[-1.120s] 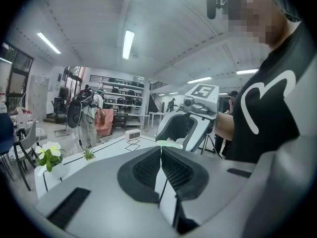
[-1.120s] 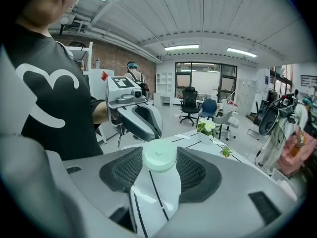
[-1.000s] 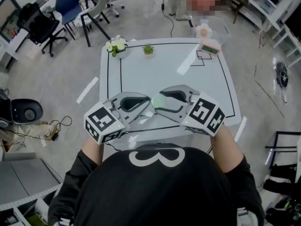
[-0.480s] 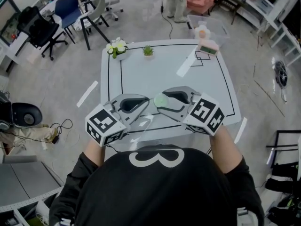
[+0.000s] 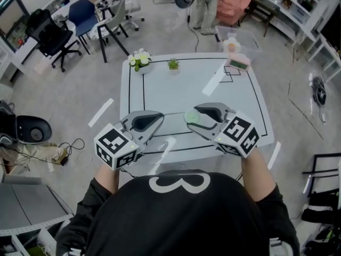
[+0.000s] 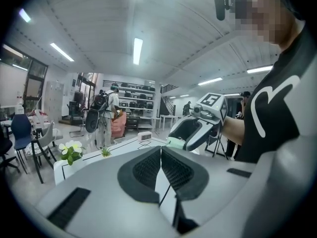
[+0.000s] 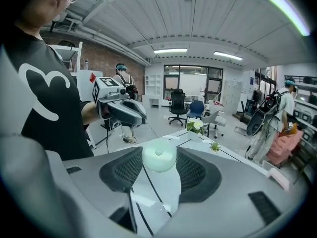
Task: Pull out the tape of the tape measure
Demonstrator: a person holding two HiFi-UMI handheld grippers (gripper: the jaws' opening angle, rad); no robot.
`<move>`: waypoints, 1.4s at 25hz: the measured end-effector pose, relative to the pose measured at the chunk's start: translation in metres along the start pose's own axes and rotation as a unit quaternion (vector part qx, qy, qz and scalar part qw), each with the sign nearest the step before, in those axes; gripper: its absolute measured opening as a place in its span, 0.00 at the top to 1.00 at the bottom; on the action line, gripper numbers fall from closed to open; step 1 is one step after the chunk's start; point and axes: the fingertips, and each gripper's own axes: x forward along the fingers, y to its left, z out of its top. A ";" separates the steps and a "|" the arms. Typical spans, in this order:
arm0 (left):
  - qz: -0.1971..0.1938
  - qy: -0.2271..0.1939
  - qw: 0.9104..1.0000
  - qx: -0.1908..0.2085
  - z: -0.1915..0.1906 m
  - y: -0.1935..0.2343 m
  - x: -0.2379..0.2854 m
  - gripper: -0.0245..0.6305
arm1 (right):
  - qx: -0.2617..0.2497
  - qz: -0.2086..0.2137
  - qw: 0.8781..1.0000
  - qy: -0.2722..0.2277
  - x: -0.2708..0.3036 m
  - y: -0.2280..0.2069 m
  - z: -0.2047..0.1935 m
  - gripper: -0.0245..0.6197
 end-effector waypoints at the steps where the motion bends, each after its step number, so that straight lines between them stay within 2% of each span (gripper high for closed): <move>1: 0.006 0.000 1.000 0.000 0.000 0.001 -0.003 0.95 | 0.002 -0.002 1.000 -0.001 -0.001 0.001 0.000 0.62; 9: 0.067 -0.011 0.997 -0.020 0.001 0.017 -0.033 0.95 | 0.012 -0.028 1.000 0.004 -0.010 -0.001 -0.004 0.62; 20: 0.142 -0.026 0.989 -0.022 0.002 0.036 -0.068 0.95 | 0.008 -0.072 0.997 -0.001 -0.024 -0.012 -0.001 0.62; 35: 0.188 -0.030 0.982 -0.011 0.002 0.055 -0.089 0.95 | 0.019 -0.111 0.994 0.003 -0.043 -0.025 -0.009 0.62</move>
